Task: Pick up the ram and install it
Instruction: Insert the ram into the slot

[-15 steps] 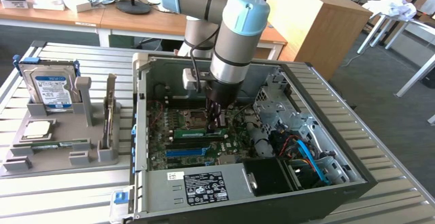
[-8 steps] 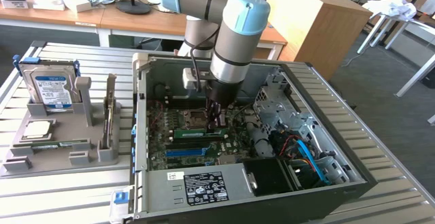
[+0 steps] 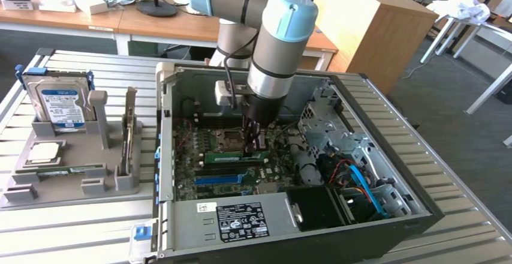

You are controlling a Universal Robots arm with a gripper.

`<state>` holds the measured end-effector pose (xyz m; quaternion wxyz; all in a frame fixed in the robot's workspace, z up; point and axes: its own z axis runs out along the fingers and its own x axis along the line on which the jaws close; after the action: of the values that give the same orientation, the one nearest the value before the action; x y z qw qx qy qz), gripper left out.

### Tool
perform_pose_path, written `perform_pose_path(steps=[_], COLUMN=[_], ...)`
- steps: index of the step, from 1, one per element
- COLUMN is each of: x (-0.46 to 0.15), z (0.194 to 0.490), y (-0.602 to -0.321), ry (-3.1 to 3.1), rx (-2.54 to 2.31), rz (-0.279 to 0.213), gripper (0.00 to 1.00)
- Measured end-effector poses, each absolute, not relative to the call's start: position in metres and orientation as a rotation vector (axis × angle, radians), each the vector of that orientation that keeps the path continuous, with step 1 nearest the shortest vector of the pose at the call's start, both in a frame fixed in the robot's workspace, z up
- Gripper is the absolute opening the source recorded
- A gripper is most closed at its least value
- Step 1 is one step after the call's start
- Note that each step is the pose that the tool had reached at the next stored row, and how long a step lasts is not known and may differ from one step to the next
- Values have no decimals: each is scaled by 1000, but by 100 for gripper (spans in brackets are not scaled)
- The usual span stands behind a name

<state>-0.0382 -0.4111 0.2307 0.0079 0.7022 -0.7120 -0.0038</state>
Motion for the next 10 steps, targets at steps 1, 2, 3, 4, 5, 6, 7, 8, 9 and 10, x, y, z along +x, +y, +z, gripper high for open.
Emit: perform_pose_path(steps=[1,2,3,4,5,6,7,8,9,10], x=[-38,-38,-38,-38,-37,-37,-37,-37,-37,-37], z=[231,231,231,231,231,231,231,231,231,230], y=[-411,-411,-411,-411,-411,-411,-411,-411,-411,-411], ry=[-2225,-2225,-2225,-2224,-2222,-2220,-2219,-2219,-2219,-2219], rx=[2195,2195,2195,2196,2197,2199,2200,2200,2199,2200], rz=[-12,-12,-12,-12,-13,-13,-13,-13,-13,-13], gripper=[12,12,12,12,12,12,12,12,12,12])
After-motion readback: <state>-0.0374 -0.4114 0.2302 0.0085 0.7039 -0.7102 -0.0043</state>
